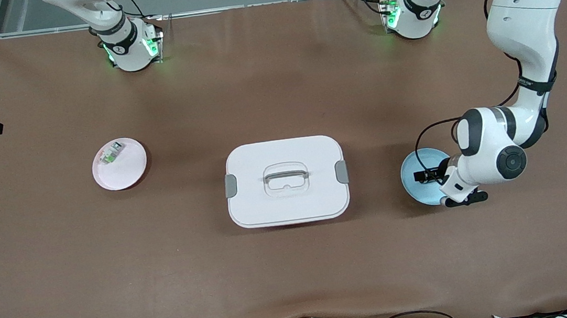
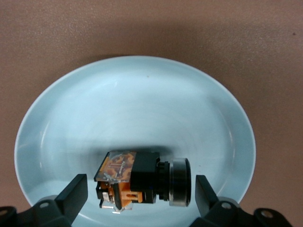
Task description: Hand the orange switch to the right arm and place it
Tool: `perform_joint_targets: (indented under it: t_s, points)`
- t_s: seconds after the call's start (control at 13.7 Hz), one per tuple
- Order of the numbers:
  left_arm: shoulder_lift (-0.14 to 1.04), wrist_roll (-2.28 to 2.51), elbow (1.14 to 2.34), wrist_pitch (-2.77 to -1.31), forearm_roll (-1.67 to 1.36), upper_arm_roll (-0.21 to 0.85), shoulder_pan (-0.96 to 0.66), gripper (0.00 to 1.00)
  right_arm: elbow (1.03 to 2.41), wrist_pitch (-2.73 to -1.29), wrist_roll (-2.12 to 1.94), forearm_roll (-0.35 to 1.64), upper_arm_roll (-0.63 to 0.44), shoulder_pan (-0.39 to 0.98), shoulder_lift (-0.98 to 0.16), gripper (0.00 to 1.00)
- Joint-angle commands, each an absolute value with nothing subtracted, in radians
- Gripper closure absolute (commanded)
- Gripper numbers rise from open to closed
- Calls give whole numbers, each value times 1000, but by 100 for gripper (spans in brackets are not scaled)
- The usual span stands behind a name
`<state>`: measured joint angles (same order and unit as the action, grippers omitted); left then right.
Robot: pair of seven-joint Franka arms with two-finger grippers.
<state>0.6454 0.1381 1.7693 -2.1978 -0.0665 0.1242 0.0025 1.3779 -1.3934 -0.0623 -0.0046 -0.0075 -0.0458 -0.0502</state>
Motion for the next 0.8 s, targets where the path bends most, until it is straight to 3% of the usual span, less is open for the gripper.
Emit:
perform_joint_targets:
  t_s: [0.0,0.15,0.22,0.29,0.44,0.73]
  points:
    - [649,161,1776,-2239,-43,123,0,0,1385,-1384,-52,-20,-3,-48,-34,0]
    - [652,190,1776,-2247,-38,121,-2,0,1385,-1382,-9,-20,8,-44,-34,0]
    - [652,205,1776,-2249,-37,121,-3,5,1385,-1382,3,-20,27,-51,-34,0]
    - [652,210,1776,-2250,-37,121,-3,16,1385,-1384,6,-20,31,-51,-34,0]
    - [652,224,1776,-2250,-37,123,-3,50,1384,-1384,8,-20,32,-51,-34,0]
    - [641,262,1776,-2246,-37,123,-14,80,1384,-1382,8,-18,32,-48,-34,0]
